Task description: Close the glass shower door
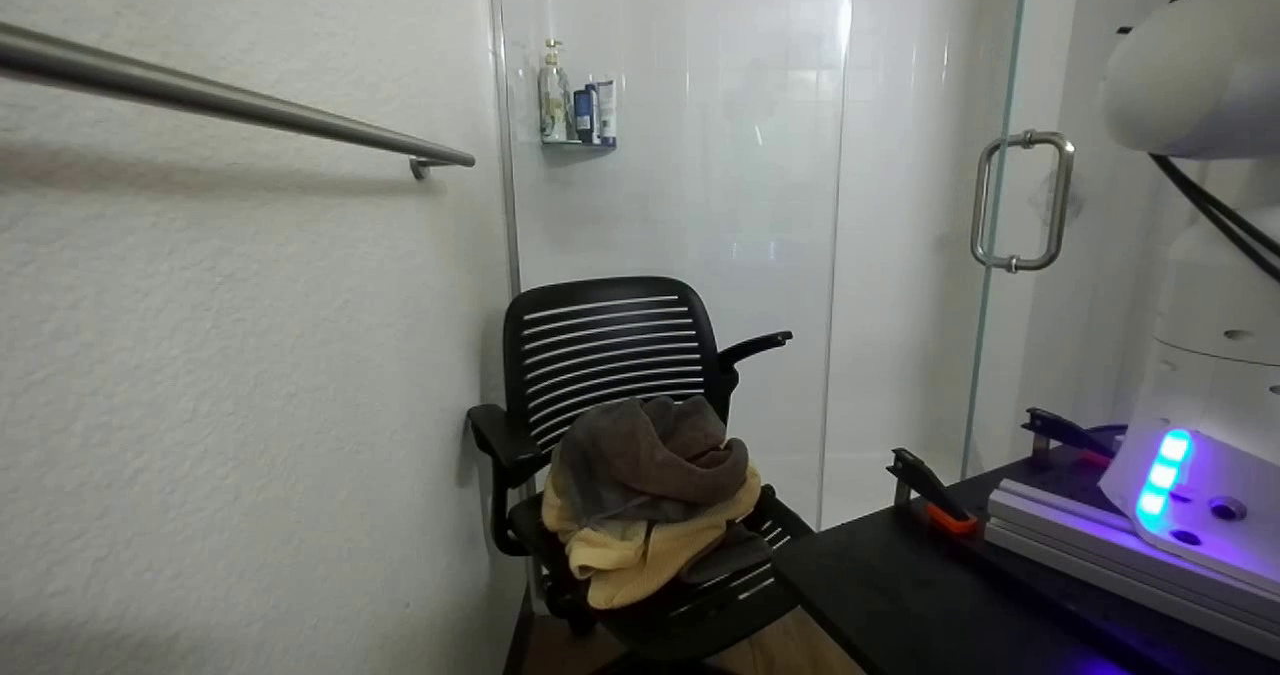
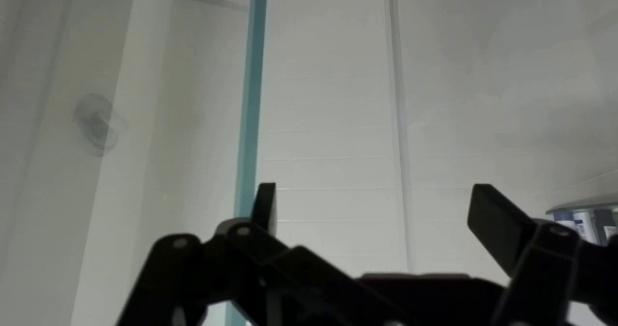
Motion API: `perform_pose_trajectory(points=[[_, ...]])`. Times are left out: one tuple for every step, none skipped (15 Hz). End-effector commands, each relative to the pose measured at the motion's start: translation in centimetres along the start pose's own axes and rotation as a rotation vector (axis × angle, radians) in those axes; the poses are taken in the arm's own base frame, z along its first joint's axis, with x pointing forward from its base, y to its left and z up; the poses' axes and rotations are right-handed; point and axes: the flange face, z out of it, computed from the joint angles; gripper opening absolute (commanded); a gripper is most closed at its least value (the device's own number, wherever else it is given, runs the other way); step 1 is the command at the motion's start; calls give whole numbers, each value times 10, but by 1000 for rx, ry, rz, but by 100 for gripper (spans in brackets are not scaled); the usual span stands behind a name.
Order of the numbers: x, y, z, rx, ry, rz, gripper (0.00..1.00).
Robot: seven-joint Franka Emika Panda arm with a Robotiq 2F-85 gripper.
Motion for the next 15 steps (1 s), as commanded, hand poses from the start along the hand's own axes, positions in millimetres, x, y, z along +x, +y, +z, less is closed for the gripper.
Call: perform_pose_trajectory(points=[[-1, -2, -4, 8, -4, -10, 100], [-4, -8, -7, 23, -4, -25, 100], [-6, -13, -10, 35, -3, -36, 100], [-7, -18, -15, 39, 20, -45, 100], [-6, -18, -21, 35, 48, -63, 100], [-6, -19, -27, 36, 83, -75, 100], [-5, -19, -35, 33, 121, -86, 100], [-3, -17, -42, 24, 159, -96, 100], [1, -13, -52, 12, 214, -99, 100], [7, -9, -61, -4, 279, -94, 100], [15, -16, -51, 32, 198, -72, 100], [18, -13, -59, 25, 238, -73, 100], [19, -11, -63, 21, 256, -73, 100], [24, -8, -64, 20, 266, -54, 100], [29, -3, -66, 17, 274, -33, 100]])
